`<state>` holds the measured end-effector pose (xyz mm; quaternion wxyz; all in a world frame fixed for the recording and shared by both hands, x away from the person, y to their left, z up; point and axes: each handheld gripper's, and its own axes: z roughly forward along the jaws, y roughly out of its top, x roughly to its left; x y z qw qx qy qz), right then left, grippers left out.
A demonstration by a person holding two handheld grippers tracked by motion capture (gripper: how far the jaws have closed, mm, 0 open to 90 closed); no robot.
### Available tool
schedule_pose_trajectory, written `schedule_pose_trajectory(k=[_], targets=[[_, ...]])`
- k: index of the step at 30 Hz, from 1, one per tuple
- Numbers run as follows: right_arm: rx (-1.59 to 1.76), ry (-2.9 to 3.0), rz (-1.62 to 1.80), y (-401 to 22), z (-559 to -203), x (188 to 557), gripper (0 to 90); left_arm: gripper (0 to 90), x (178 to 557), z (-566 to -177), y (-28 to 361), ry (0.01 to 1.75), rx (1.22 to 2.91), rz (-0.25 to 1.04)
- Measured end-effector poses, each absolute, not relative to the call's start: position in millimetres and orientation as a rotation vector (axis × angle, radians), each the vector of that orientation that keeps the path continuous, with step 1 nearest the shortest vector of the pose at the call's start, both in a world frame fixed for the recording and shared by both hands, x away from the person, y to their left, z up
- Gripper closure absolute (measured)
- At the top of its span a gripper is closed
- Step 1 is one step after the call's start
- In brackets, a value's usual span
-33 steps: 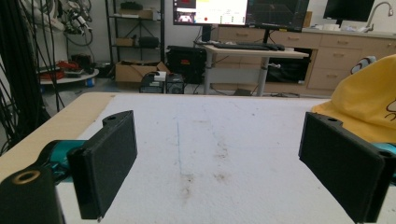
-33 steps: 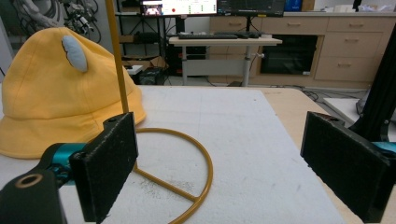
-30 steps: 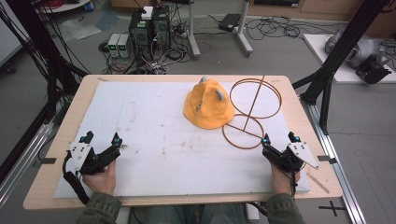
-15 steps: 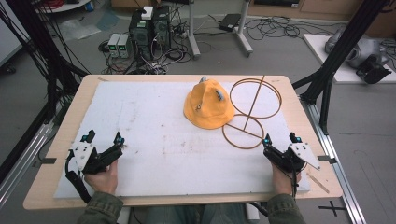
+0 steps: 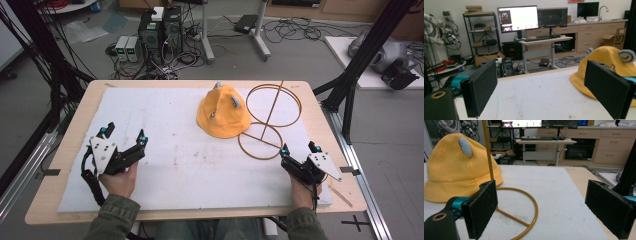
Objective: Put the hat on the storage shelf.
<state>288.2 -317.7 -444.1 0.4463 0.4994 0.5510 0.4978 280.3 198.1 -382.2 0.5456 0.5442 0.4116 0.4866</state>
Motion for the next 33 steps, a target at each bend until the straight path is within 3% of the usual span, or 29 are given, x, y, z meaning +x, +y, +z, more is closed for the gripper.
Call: schedule_pose_trajectory(k=[20,33], targets=[[1.251,1.365,1.27,-312,-443,291,10.8,13.2,384,-321,108,0.931,1.454,0.994],[1.251,1.382,1.288,-309,-444,294,10.7,14.7,443,-360,15,1.03,1.748,0.673]])
